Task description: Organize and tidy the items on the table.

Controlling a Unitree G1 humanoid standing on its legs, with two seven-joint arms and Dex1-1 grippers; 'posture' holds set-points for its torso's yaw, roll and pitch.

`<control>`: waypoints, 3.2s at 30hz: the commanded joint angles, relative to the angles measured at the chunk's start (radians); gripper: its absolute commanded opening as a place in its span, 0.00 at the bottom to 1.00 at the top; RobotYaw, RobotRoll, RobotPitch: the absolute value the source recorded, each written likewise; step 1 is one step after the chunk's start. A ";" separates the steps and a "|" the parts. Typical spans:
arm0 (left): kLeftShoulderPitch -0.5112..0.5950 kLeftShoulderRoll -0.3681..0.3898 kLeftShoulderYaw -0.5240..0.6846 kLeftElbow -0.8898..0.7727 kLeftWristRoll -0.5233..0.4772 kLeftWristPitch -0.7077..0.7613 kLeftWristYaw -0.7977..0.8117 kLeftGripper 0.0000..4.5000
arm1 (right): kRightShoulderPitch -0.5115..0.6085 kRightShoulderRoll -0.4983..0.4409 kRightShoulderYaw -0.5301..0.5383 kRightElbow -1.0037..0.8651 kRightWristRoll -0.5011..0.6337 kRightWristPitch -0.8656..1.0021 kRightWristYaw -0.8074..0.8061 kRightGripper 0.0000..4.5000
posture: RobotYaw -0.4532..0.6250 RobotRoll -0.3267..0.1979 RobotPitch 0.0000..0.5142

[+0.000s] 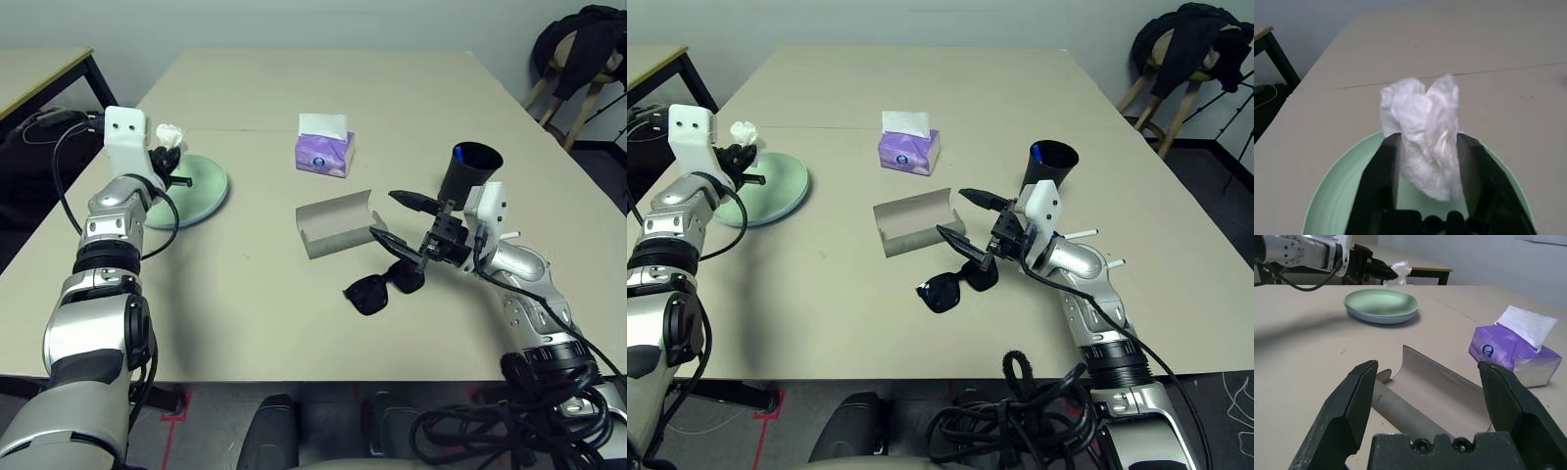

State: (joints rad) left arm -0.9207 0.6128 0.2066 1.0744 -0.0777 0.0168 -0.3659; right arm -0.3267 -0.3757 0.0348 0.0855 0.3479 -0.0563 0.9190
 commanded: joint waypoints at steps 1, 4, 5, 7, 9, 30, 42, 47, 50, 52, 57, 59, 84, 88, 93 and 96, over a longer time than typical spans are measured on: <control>0.010 0.006 -0.007 0.008 0.009 -0.019 -0.008 0.77 | 0.003 -0.003 0.005 -0.004 -0.010 0.004 -0.003 1.00 | 0.49 0.62 0.08; 0.020 0.004 -0.008 -0.006 0.000 -0.028 -0.047 0.99 | 0.000 -0.003 0.006 -0.007 -0.009 0.009 -0.006 1.00 | 0.49 0.62 0.09; 0.024 0.003 -0.007 -0.015 -0.004 -0.030 -0.066 0.99 | -0.001 -0.003 0.006 -0.008 -0.008 0.011 -0.007 1.00 | 0.49 0.62 0.09; 0.057 -0.016 0.017 -0.080 -0.069 -0.027 -0.186 0.99 | -0.012 0.004 0.003 -0.019 -0.013 0.049 -0.044 1.00 | 0.50 0.62 0.10; 0.123 -0.031 0.024 -0.190 -0.136 0.001 -0.327 0.99 | -0.034 0.013 0.005 -0.023 -0.048 0.108 -0.124 1.00 | 0.51 0.62 0.12; 0.581 -0.067 -0.132 -0.893 -0.320 0.016 -0.827 0.99 | -0.195 -0.109 0.093 -0.345 -0.093 0.707 -0.206 1.00 | 0.53 0.62 0.29; 0.632 0.034 -0.249 -0.975 -0.308 0.109 -0.950 0.99 | -0.255 -0.268 0.225 -0.440 -0.123 0.678 -0.017 1.00 | 0.50 0.62 0.33; 0.630 0.057 -0.250 -0.981 -0.304 0.097 -0.963 0.99 | -0.300 -0.405 0.352 -0.433 -0.255 0.498 0.137 1.00 | 0.50 0.62 0.32; 0.639 0.055 -0.251 -0.990 -0.303 0.086 -0.963 0.99 | -0.330 -0.456 0.404 -0.452 -0.314 0.481 0.203 1.00 | 0.50 0.62 0.32; 0.648 0.050 -0.254 -1.002 -0.304 0.078 -0.961 0.99 | -0.357 -0.494 0.440 -0.475 -0.360 0.476 0.260 1.00 | 0.50 0.62 0.32; 0.652 0.042 -0.266 -1.019 -0.297 0.073 -0.948 0.99 | -0.422 -0.500 0.468 -0.493 -0.390 0.504 0.350 1.00 | 0.52 0.62 0.34; 0.655 0.039 -0.268 -1.022 -0.297 0.073 -0.940 0.99 | -0.457 -0.491 0.483 -0.490 -0.404 0.520 0.379 1.00 | 0.52 0.62 0.34; 0.677 0.018 -0.277 -1.040 -0.275 -0.021 -0.895 0.99 | -0.549 -0.431 0.633 -0.454 -0.595 0.478 0.591 1.00 | 0.54 0.62 0.33; 0.686 0.026 -0.288 -1.044 -0.266 -0.044 -0.905 0.99 | -0.530 -0.428 0.632 -0.451 -0.620 0.455 0.589 1.00 | 0.54 0.62 0.33; 0.690 0.027 -0.289 -1.047 -0.266 -0.050 -0.906 0.99 | -0.515 -0.416 0.637 -0.431 -0.653 0.422 0.583 1.00 | 0.54 0.62 0.33; 0.689 0.026 -0.290 -1.050 -0.266 -0.049 -0.904 0.99 | -0.514 -0.411 0.636 -0.416 -0.670 0.386 0.587 1.00 | 0.54 0.62 0.33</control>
State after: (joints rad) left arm -0.2467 0.6344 -0.0642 0.0479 -0.3546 -0.0231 -1.2594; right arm -0.8487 -0.7895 0.6564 -0.3386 -0.3099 0.3525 1.5031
